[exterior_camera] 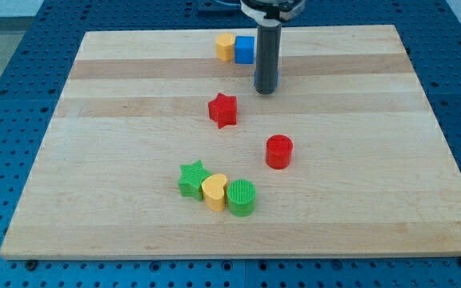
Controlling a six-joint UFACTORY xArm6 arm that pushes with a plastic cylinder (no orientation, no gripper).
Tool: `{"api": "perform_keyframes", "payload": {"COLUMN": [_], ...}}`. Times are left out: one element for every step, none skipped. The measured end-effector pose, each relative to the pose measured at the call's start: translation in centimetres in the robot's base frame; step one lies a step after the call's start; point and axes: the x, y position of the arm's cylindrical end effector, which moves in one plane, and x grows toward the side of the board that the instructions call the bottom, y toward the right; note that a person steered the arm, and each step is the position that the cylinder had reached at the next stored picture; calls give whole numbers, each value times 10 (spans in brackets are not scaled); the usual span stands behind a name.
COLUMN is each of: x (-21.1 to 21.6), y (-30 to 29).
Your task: Drag the blue triangle into the blue cube
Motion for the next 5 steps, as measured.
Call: {"api": "perform_keyframes", "payload": {"x": [-18,-19,-25,-37,-48], "y": [6,27,40,38,23]}}
